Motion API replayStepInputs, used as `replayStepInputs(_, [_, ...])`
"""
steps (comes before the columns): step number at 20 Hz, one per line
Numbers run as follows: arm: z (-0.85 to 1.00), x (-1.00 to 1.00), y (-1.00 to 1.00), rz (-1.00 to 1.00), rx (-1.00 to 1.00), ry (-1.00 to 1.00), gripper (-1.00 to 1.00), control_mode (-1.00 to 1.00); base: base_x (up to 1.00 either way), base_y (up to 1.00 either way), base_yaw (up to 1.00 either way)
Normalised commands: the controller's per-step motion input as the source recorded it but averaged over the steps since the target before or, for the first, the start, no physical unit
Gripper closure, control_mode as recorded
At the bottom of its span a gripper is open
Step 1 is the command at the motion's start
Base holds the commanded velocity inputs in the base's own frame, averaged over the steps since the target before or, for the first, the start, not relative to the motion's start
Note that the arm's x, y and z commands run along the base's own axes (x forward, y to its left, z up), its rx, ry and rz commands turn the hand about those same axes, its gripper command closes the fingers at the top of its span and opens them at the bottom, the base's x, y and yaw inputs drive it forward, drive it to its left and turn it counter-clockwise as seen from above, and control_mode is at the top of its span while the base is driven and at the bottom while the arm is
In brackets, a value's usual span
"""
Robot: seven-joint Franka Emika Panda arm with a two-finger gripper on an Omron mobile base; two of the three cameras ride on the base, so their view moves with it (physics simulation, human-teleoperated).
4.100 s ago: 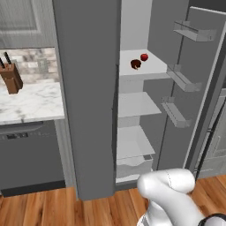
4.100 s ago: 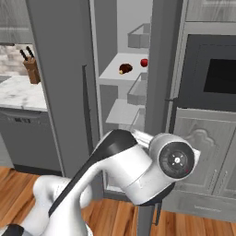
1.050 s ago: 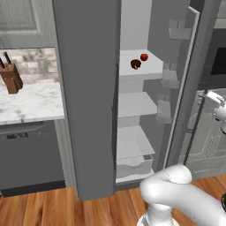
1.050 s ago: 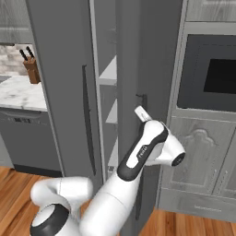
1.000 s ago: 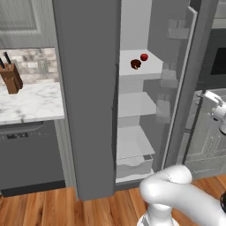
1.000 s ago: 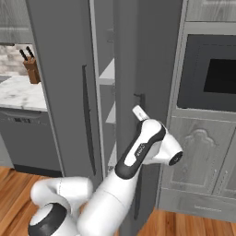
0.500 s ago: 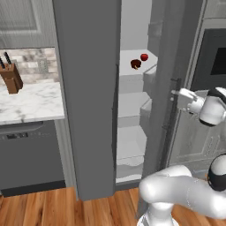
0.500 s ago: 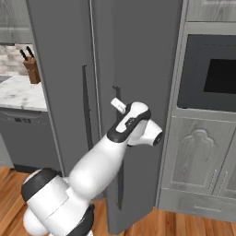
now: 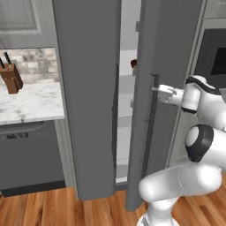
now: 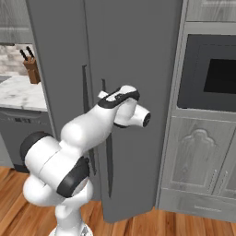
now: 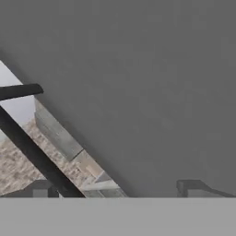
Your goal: Pick up the frozen steak from the freezer, place it on any shelf in the fridge, and close the fridge and freezer doors when done.
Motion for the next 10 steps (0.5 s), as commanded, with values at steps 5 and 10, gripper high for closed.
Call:
replayStepInputs(5, [0.00, 0.66, 0.53, -0.09, -0.06, 0.00, -1.00, -1.00, 0.00, 0.00, 0.00])
replayStepInputs(10, [0.00, 0.78, 0.59, -0.12, -0.06, 0.00, -1.00, -1.00, 0.00, 0.00, 0.00])
